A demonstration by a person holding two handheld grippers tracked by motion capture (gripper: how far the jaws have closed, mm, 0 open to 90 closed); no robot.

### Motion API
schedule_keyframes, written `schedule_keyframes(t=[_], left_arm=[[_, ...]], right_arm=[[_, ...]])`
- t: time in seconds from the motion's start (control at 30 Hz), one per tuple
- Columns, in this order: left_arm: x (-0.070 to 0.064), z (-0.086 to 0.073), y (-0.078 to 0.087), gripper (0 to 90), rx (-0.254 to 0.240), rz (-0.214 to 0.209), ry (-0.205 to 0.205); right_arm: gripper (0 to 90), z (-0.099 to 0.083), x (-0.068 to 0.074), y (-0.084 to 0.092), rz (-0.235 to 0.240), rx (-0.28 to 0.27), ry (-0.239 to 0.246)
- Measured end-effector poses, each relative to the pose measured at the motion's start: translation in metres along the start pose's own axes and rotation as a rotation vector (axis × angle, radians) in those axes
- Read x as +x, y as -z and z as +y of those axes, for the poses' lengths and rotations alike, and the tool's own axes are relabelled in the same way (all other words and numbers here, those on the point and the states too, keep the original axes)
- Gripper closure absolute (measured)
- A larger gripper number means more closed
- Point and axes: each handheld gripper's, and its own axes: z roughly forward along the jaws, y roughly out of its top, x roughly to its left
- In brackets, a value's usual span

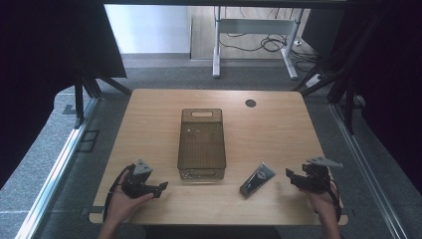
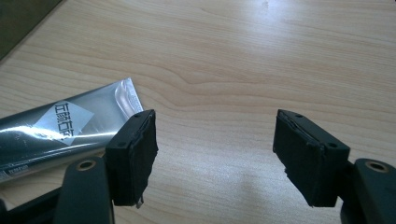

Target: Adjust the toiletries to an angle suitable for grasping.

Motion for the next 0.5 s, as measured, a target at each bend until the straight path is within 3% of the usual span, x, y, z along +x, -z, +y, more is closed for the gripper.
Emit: schedule_keyframes(t=[0.3,0.5], left_arm=[[-0.001,0.0004,0.0009,21.9,-0.002,-0.015,0.004],[0.0005,-0.0001,0.0011,22.1,-0.003,-0.017,0.006]], right_arm=[[33.3,0.0,0.004,0.0018,0.002,0.005,0.03],[38.4,0.0011,0.006,0.002,0.034,0.009,0.049]])
